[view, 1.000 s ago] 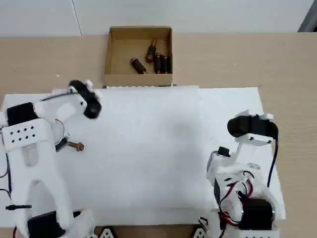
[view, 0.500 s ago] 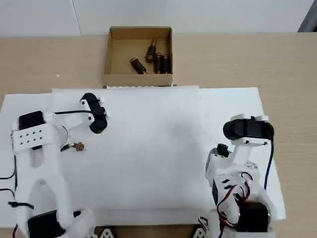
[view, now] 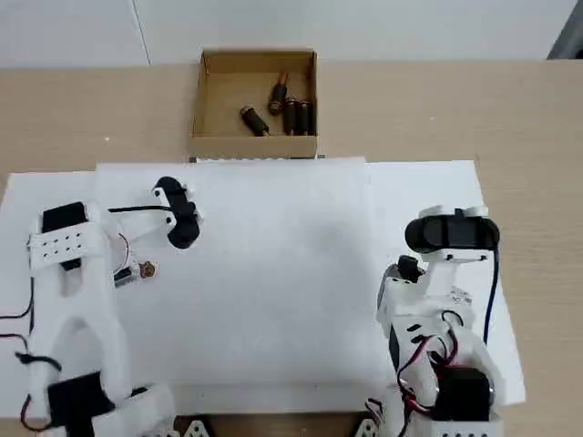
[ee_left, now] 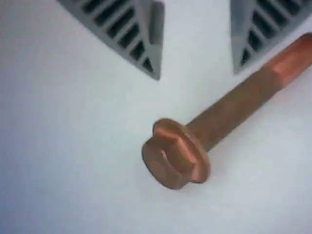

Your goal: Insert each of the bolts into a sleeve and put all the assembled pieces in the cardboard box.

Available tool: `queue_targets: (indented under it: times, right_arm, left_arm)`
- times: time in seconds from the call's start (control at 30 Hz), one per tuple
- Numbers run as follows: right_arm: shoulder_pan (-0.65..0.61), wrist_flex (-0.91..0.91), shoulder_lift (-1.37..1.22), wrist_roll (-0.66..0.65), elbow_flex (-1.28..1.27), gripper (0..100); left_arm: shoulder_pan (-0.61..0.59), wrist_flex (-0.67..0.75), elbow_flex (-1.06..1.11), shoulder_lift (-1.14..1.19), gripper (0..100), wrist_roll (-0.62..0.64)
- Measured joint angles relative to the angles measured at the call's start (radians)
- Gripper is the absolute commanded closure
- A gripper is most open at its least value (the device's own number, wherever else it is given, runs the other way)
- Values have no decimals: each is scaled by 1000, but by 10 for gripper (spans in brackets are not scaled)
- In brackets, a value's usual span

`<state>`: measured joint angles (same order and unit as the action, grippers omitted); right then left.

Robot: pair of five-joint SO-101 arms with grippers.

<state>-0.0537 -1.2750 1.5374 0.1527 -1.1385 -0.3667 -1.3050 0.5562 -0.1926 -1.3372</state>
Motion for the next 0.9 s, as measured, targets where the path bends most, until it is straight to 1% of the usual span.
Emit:
queue_targets:
  times: [0.17,0.3,0.67,0.83,0.9]
  right_arm:
    - [0,0,0,-15,0,995]
    - [0,0,0,-21,0,995]
    - [0,0,0,-21,0,995]
    - [0,0,0,-21,0,995]
    - [0,0,0,-21,0,995]
  left_arm:
    - [0,18,-58,107,905,0]
    - [0,60,-84,184,906,0]
    - [5,112,-115,279,911,0]
    - [26,118,-120,308,983,0]
    - [37,117,-120,321,995,-2]
